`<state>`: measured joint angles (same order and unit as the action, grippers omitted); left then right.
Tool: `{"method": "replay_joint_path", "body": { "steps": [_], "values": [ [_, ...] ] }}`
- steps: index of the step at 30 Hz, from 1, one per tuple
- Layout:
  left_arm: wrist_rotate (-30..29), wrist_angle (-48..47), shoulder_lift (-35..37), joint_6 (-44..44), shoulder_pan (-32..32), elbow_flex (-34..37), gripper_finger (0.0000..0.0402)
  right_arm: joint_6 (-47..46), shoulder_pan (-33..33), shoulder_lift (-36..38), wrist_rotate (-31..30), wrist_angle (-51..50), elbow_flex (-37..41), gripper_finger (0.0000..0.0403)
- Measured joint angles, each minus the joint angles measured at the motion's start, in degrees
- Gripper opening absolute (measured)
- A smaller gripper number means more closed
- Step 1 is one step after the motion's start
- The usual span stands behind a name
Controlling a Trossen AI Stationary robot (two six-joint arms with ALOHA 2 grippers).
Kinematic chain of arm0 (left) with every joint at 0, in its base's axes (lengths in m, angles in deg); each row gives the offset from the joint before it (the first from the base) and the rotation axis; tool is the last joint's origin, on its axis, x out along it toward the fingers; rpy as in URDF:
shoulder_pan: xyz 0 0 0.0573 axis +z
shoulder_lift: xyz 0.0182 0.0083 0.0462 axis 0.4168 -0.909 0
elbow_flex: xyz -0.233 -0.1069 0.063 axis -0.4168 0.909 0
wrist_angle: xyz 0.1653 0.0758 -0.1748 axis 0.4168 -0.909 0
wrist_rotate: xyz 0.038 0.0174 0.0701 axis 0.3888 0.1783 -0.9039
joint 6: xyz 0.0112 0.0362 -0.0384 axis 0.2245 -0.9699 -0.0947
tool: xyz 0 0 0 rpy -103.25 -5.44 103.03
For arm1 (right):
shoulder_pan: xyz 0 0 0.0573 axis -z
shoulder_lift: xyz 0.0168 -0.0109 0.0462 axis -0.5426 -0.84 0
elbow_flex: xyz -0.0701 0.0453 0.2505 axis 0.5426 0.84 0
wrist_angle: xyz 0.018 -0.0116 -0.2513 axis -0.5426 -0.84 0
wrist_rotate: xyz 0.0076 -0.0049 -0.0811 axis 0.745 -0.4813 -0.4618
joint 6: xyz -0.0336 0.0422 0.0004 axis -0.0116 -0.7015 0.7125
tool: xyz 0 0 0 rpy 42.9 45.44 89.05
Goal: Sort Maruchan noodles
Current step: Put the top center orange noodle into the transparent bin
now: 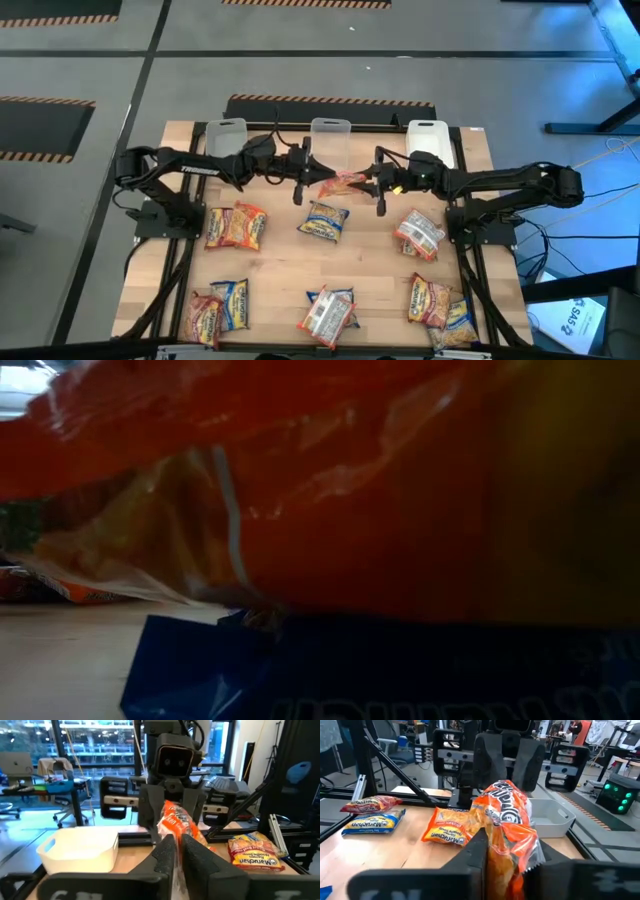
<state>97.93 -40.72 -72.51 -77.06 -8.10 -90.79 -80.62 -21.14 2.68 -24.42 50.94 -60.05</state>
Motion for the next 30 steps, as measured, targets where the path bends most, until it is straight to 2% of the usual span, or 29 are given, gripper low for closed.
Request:
{"method": "replay_joint_path", "body": {
  "steps": [5,8,16,20,30],
  "values": [
    [-0.45,-5.58,4.14,-0.12,2.49,-0.03,0.0064,0.45,0.05,0.0,-3.87,0.16,0.0,0.0057],
    [-1.11,-13.3,8.35,-0.73,4.54,-0.04,0.0075,1.54,0.97,0.0,-4.63,0.43,0.0,0.0055],
    [-4.01,-32.11,18.09,-5.01,7.75,-0.07,0.0079,3.34,9.82,-0.45,-4.98,2.4,-0.05,0.0056],
    [-4.04,-34.89,19.52,-5.68,7.94,-0.07,0.0079,3.32,15.69,-4.24,0.18,2.18,-3.07,0.0055],
    [-3.99,-36.22,19.73,-5.69,6.29,-0.05,0.0079,3.81,26.41,-20.48,11.19,2.42,-14.87,0.0056]
  ]
}}
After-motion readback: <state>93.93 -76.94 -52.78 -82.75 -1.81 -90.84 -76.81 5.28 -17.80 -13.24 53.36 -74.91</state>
